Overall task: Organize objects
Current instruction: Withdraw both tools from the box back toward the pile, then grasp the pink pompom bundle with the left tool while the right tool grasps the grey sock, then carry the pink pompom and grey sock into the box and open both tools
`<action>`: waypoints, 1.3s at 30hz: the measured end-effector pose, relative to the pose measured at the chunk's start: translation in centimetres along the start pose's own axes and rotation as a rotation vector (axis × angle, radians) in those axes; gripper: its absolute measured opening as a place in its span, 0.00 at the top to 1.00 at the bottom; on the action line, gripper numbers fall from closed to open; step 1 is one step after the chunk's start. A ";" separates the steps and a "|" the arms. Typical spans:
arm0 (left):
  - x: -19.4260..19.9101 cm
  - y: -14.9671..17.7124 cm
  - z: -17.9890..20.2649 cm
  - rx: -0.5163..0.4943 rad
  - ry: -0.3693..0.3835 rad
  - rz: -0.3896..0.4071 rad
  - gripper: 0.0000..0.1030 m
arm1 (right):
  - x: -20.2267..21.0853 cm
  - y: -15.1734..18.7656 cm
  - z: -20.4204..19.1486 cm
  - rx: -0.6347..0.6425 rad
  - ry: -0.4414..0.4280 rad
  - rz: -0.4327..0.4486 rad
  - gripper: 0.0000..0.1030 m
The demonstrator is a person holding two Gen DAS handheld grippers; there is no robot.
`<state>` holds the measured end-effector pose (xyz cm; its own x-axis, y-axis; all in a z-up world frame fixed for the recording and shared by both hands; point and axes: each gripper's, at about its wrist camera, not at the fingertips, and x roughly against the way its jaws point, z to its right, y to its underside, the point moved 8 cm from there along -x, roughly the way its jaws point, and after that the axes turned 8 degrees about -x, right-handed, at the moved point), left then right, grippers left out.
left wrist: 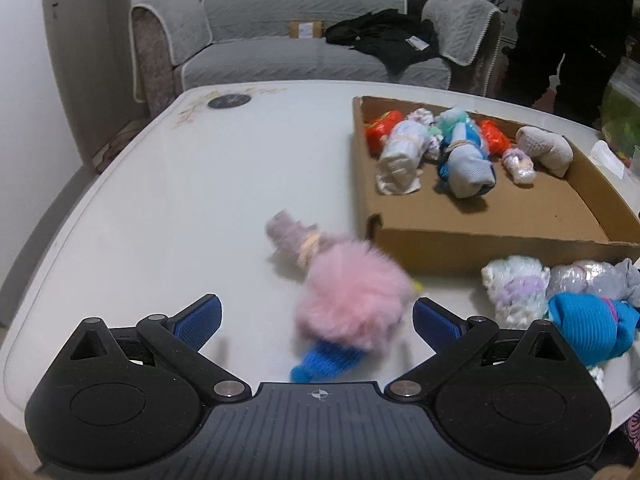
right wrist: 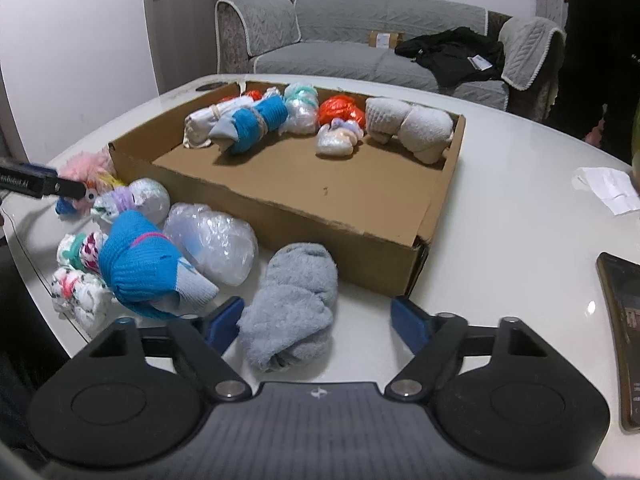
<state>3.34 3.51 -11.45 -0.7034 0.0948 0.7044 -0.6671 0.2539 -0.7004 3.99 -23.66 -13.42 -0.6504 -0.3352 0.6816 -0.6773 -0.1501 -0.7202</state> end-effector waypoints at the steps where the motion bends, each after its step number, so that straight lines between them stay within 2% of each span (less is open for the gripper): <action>1: -0.3 -0.3 0.3 -0.003 0.008 0.004 0.01 | 0.0 0.0 -0.1 0.000 0.000 0.003 0.28; 5: -2.0 -0.6 1.3 -0.033 0.023 0.001 0.03 | 0.3 0.0 0.1 -0.008 0.001 0.010 0.29; 7: -2.6 -0.4 1.6 -0.040 0.036 -0.013 0.08 | 0.3 0.0 0.3 -0.015 -0.002 0.012 0.35; 8: -2.7 -0.2 1.7 -0.043 0.041 -0.017 0.13 | 0.4 0.0 0.3 -0.020 -0.008 0.011 0.40; 10: -2.6 0.0 1.8 -0.045 0.048 -0.016 0.23 | 0.4 -0.1 0.4 -0.024 -0.013 0.013 0.44; 11: -2.4 0.1 1.8 -0.046 0.052 -0.012 0.35 | 0.4 -0.1 0.3 -0.022 -0.017 0.015 0.47; 13: -1.9 0.1 1.7 -0.036 0.056 -0.005 0.51 | 0.5 -0.1 0.2 -0.021 -0.031 0.015 0.55; 15: -1.4 0.4 1.8 -0.028 0.059 -0.001 0.54 | 0.6 -0.1 0.2 -0.022 -0.047 0.017 0.61; 27: 3.0 0.6 1.5 -0.062 0.033 0.061 0.56 | 2.1 0.0 1.4 -0.026 -0.048 0.027 0.63; 33: 6.0 -3.0 1.2 -0.108 0.022 0.146 0.56 | 4.7 -2.4 1.8 -0.003 -0.054 0.077 0.63; 39: 6.8 -7.4 2.3 -0.175 0.042 0.210 0.56 | 6.4 -6.0 1.2 0.041 -0.085 0.154 0.63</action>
<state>2.92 0.11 -1.76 -0.8085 0.2014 0.5529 -0.4530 0.3866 -0.8033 4.27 -25.99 -4.94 -0.7130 -0.4341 0.5506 -0.5560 -0.1284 -0.8212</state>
